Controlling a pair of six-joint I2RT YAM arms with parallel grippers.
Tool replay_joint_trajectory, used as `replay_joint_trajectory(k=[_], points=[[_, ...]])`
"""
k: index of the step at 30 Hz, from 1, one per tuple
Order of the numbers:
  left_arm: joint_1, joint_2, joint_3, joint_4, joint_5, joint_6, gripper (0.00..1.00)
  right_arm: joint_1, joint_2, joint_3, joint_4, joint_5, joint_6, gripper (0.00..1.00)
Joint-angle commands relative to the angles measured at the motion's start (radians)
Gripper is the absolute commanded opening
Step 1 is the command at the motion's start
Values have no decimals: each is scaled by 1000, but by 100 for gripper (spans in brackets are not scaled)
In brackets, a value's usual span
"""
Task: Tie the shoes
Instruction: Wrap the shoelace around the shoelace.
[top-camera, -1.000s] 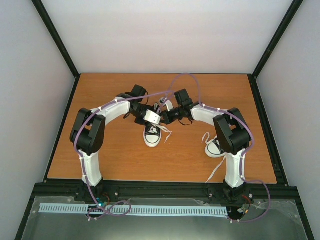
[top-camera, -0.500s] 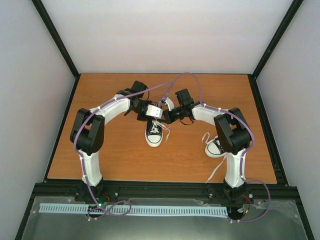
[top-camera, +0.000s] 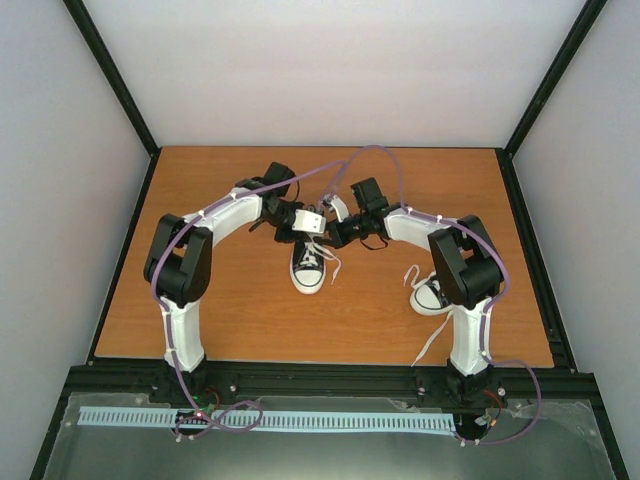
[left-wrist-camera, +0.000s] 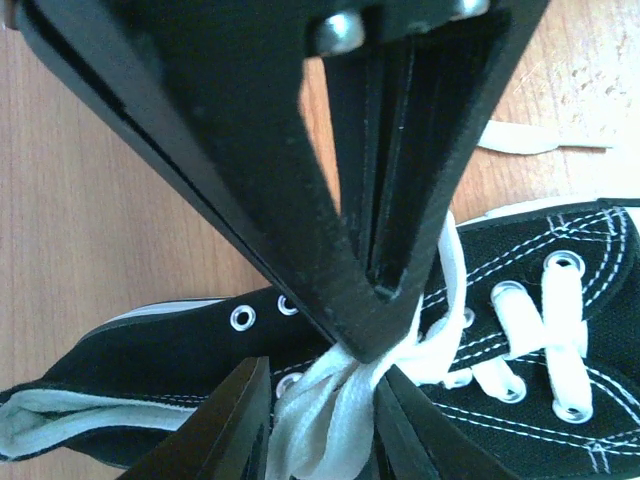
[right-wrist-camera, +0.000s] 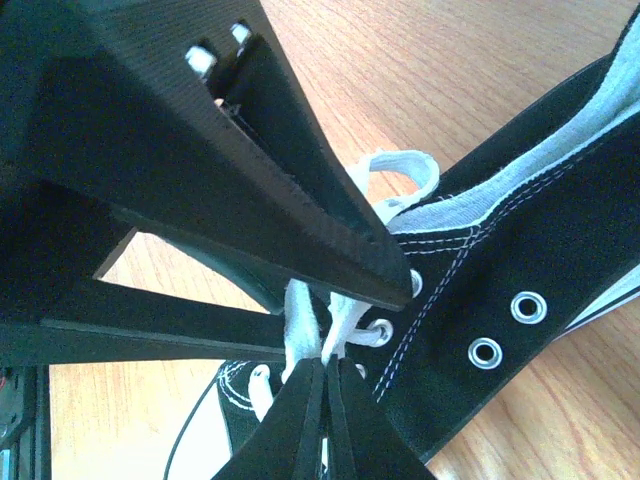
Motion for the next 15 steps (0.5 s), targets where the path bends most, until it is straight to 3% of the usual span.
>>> replay_joint_trajectory(k=[1, 7, 15], points=[[2, 33, 51, -10, 0, -20, 30, -2, -46, -11, 0, -24, -18, 3], [2, 47, 57, -35, -10, -19, 42, -1, -66, -18, 0, 8, -21, 3], [8, 42, 93, -95, 67, -37, 41, -1, -64, -18, -3, -5, -25, 3]])
